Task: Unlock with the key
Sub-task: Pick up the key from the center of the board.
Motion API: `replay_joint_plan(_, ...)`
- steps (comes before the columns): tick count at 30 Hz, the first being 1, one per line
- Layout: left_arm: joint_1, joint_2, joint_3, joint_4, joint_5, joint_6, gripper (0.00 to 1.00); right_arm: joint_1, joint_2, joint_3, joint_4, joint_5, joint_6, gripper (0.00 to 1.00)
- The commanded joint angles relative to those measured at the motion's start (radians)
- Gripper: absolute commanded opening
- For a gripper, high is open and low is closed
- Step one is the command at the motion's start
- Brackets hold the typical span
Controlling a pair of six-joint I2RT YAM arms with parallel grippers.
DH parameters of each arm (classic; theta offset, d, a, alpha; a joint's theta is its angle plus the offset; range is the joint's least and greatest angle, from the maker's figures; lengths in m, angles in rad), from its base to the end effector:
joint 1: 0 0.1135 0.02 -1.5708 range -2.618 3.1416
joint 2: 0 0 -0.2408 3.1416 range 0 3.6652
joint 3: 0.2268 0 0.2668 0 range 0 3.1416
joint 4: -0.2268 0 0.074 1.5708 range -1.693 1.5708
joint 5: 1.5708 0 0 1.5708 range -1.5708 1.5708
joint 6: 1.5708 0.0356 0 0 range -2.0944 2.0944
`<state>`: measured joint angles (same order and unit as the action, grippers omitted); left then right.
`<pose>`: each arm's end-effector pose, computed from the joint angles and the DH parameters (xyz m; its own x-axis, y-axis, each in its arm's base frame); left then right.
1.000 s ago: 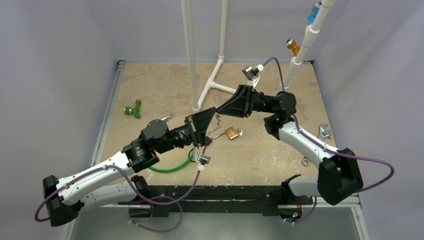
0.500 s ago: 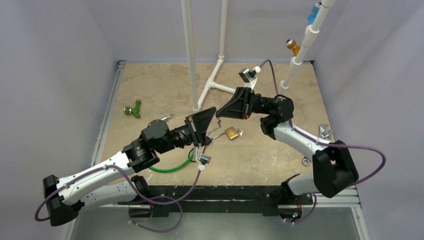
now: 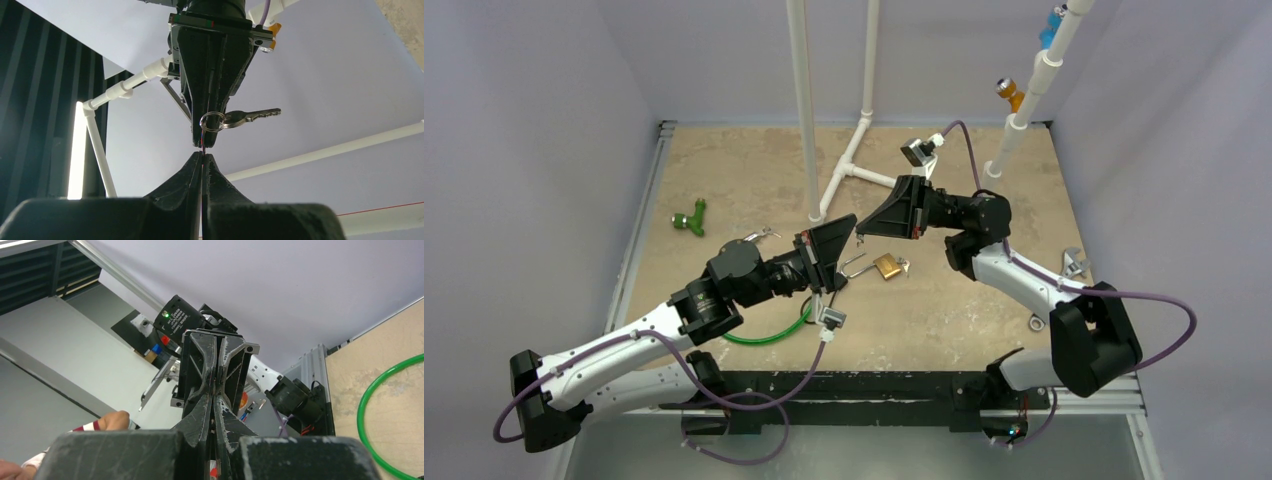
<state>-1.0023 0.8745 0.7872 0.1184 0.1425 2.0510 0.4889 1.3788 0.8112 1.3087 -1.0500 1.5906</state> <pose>0.1244 -0.2041 0.3387 0.7999 0.3786 0.4657 -0.4355 -0.1677 0.8844 0.2443 0.1649 0.3226 -0.8103 0.1324 -0.5709 -0.5801 -0.3198 0.7492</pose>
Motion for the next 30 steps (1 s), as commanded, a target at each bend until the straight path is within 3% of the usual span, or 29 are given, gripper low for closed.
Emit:
replay_joint_plan(1, 0.003, -0.019, -0.016, 0.043, -0.012, 0.170, 0.00, 0.005, -0.023, 0.022, 0.083, -0.023, 0.037, 0.00)
replay_joint_plan(8, 0.004, -0.024, -0.021, 0.042, -0.008, 0.154, 0.00, 0.045, -0.029, 0.078, -0.056, -0.012, -0.038, 0.00)
replay_joint_plan(10, 0.003, -0.023, -0.020, 0.041, -0.010, 0.156, 0.00, 0.066, -0.027, 0.096, -0.118, -0.018, -0.082, 0.22)
replay_joint_plan(12, 0.003, -0.024, -0.020, 0.041, -0.011, 0.156, 0.00, 0.071, -0.023, 0.092, -0.111, -0.018, -0.082, 0.26)
replay_joint_plan(14, 0.004, -0.028, -0.023, 0.037, -0.014, 0.156, 0.00, 0.072, -0.017, 0.085, -0.091, -0.018, -0.069, 0.18)
replay_joint_plan(16, 0.004, -0.032, -0.024, 0.037, -0.014, 0.156, 0.00, 0.071, -0.012, 0.077, -0.064, -0.015, -0.051, 0.00)
replay_joint_plan(26, 0.008, -0.050, -0.038, 0.039, -0.016, 0.157, 0.00, 0.035, -0.047, 0.048, -0.049, -0.019, -0.045, 0.00)
replay_joint_plan(28, 0.008, -0.051, -0.041, 0.051, -0.009, 0.155, 0.00, 0.025, -0.067, 0.059, -0.136, -0.031, -0.091, 0.00)
replay_joint_plan(30, 0.008, -0.054, -0.036, 0.057, -0.008, 0.145, 0.02, 0.024, -0.102, 0.090, -0.332, -0.050, -0.225, 0.00)
